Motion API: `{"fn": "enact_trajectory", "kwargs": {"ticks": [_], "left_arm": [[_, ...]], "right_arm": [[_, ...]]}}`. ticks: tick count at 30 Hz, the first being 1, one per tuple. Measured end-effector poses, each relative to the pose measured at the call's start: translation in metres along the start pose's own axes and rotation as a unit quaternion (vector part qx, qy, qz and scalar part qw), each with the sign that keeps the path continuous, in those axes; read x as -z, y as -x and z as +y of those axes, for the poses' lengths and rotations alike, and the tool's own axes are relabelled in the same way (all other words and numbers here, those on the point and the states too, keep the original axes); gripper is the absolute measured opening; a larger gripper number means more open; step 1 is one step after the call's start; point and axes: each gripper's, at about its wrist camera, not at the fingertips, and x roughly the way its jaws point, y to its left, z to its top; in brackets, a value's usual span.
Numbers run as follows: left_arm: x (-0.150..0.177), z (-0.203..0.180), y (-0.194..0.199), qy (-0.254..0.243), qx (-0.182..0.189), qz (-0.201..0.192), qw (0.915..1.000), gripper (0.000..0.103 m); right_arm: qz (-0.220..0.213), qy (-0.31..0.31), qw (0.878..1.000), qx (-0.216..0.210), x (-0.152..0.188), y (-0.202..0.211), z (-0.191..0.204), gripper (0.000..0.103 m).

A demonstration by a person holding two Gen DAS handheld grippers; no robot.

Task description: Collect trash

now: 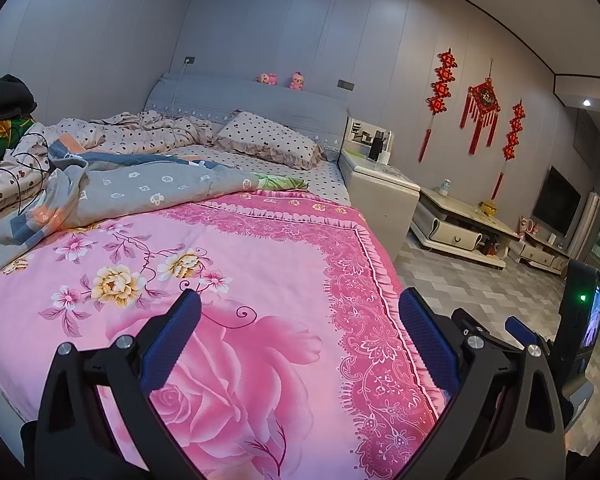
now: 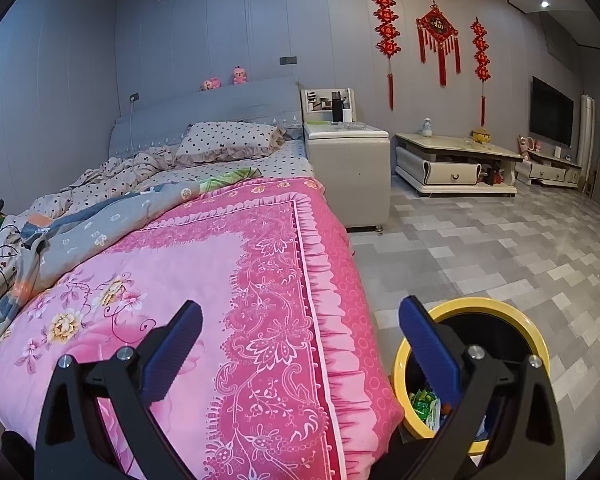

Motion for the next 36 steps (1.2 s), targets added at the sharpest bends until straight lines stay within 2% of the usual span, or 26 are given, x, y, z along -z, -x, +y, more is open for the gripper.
{"fn": "enact_trajectory", "kwargs": {"ticks": [36], "left_arm": [[0.0046, 0.0000, -0.0076, 0.002, 0.006, 0.012, 0.9999, 0.095]], "right_arm": [[0.009, -0.001, 1.000, 0.000, 0.0054, -0.0047, -0.0014, 0.095]]}}
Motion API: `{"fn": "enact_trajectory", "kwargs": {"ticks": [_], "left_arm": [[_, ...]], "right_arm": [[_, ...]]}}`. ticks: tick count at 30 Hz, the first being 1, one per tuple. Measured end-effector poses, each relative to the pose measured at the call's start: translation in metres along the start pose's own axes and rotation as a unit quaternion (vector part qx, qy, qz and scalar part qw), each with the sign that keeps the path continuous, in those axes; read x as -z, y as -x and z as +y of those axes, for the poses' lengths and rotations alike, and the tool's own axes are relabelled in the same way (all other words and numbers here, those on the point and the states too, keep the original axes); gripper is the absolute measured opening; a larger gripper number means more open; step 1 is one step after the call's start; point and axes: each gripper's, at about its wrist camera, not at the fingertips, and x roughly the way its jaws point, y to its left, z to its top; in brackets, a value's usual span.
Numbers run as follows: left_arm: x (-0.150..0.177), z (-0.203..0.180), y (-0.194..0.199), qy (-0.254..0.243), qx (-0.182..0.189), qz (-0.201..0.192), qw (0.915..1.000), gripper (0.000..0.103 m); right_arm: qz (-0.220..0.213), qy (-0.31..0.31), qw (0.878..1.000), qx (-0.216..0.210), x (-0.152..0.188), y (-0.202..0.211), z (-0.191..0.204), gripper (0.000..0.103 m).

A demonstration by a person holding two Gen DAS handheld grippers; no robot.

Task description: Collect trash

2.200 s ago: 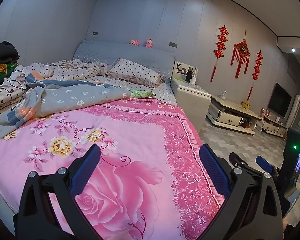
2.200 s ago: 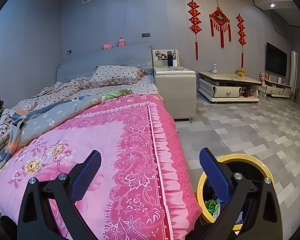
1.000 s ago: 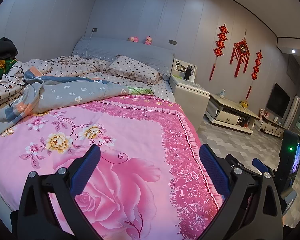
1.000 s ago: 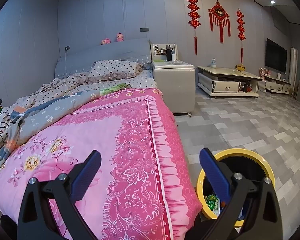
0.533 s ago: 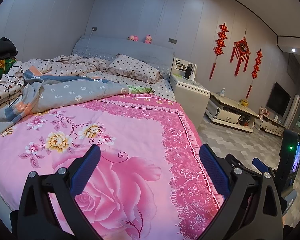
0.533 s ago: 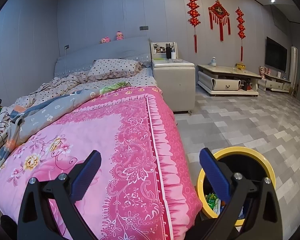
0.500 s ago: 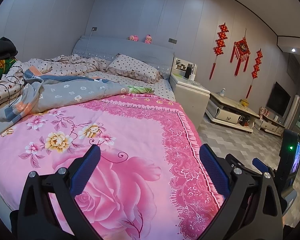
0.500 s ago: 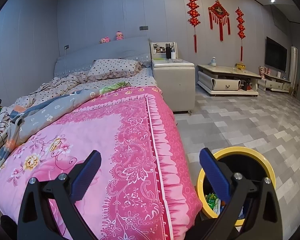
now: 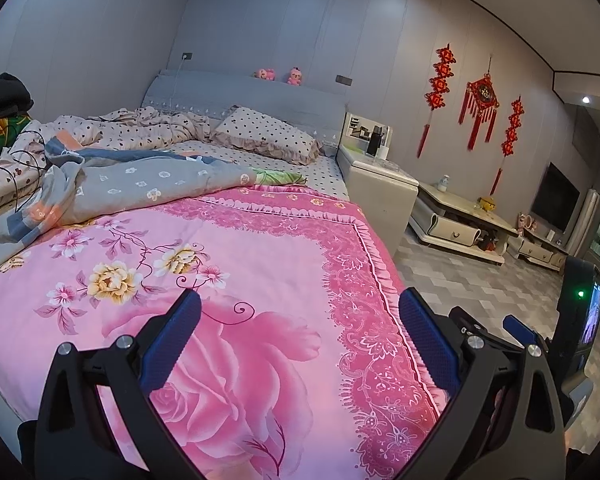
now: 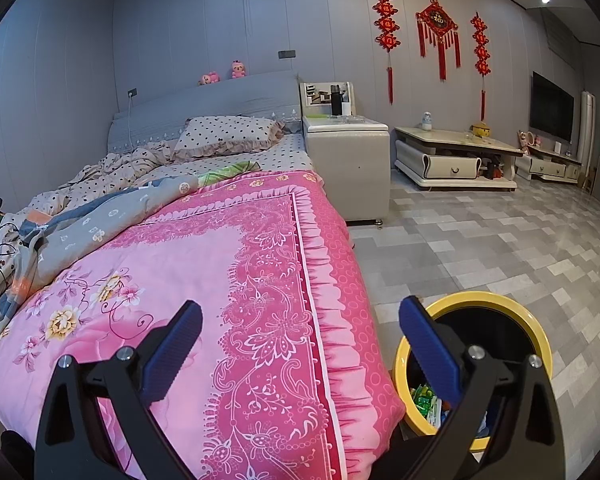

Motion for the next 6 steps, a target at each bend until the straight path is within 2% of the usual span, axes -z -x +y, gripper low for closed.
{"fn": "enact_trajectory", "kwargs": {"ticks": [6], "left_arm": [[-0.0039, 0.0033, -0.0022, 0.005, 0.001, 0.005, 1.0000, 0.095]], "right_arm": [[0.001, -0.001, 1.000, 0.000, 0.0008, -0.0013, -0.0004, 0.095]]}}
